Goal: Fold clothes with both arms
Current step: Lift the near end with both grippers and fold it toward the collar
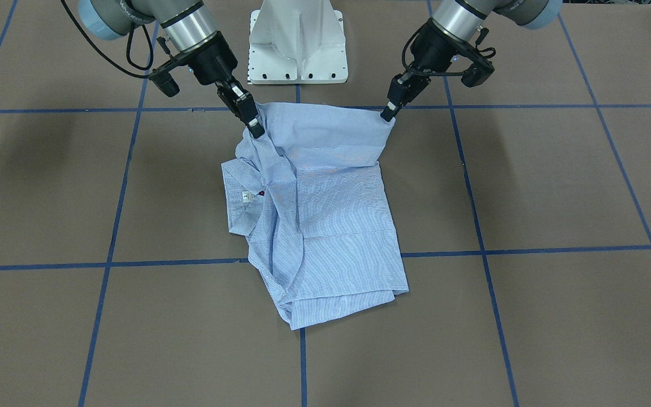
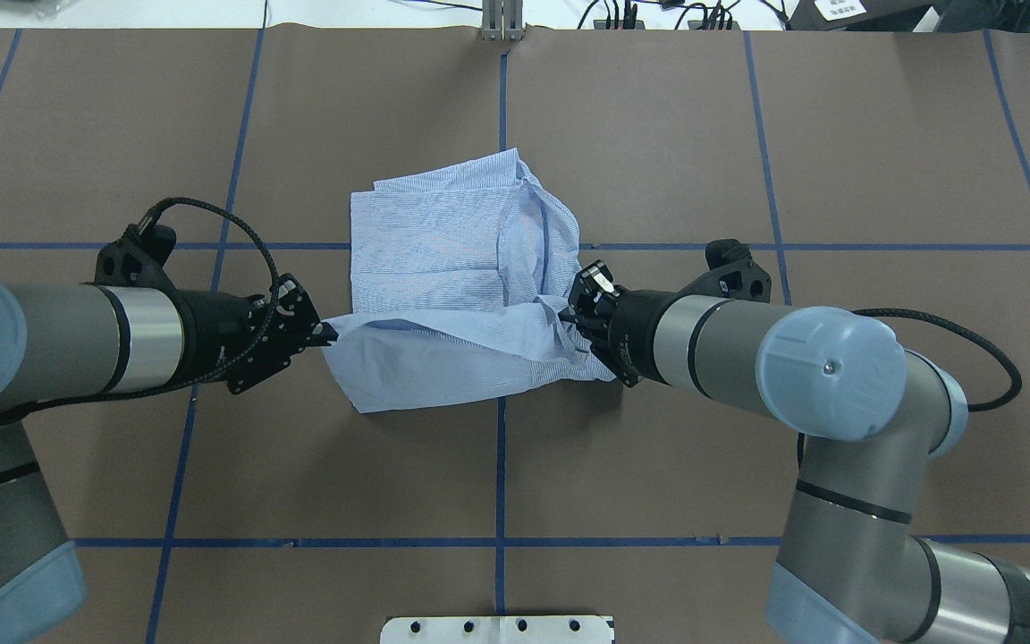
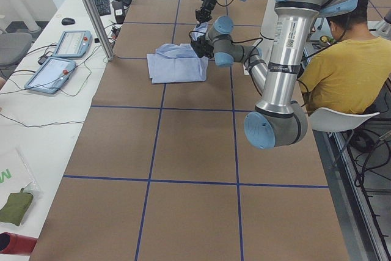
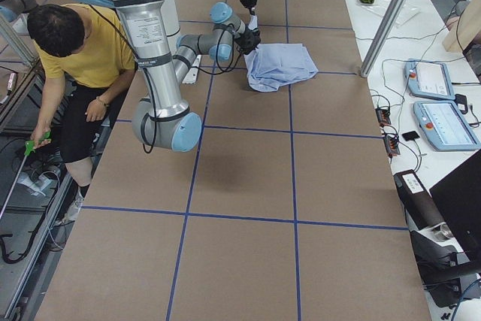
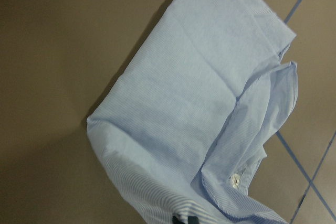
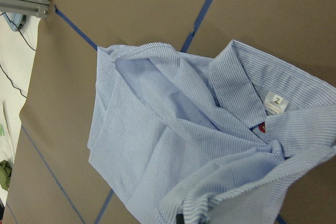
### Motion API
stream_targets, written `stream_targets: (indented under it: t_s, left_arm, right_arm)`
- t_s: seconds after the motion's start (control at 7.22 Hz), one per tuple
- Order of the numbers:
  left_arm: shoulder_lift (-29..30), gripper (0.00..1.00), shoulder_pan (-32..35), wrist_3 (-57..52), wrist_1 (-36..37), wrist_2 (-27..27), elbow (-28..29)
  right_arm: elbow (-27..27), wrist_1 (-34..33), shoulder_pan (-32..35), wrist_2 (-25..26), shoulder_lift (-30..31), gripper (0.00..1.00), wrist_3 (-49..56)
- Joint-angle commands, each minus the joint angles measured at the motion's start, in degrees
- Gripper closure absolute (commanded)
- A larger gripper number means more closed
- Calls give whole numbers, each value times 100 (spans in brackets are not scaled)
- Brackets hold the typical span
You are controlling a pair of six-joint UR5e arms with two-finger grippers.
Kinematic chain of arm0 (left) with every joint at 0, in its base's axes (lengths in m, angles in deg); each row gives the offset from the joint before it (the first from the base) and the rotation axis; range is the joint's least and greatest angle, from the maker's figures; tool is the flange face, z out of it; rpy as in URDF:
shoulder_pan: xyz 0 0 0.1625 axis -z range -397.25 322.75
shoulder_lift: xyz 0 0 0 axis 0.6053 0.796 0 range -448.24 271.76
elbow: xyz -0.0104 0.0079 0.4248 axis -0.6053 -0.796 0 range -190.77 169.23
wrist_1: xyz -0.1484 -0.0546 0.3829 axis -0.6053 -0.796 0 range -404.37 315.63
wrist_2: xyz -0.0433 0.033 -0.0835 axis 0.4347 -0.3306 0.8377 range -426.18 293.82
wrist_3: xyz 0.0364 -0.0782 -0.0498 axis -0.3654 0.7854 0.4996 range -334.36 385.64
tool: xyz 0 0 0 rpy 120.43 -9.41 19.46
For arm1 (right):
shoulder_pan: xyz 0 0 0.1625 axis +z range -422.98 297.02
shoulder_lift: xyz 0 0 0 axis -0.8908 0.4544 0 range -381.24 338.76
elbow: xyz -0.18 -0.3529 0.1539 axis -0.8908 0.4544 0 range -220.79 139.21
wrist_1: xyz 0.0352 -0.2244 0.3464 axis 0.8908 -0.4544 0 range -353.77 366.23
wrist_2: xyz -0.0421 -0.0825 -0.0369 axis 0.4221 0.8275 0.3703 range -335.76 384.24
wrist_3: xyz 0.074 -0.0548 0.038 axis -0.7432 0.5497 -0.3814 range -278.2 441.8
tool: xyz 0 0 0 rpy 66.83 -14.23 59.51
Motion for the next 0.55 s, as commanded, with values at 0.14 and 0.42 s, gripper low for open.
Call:
stream_targets:
  t_s: [0.14, 0.42]
  left_arm:
    - [943, 100, 826, -340, -25, 356, 1148]
    - [1173, 100, 1116, -754, -200, 357, 1860]
  right_arm:
    - [1339, 21, 771, -512, -821, 100, -166]
    - [2226, 29, 1045, -812, -1427, 100, -131]
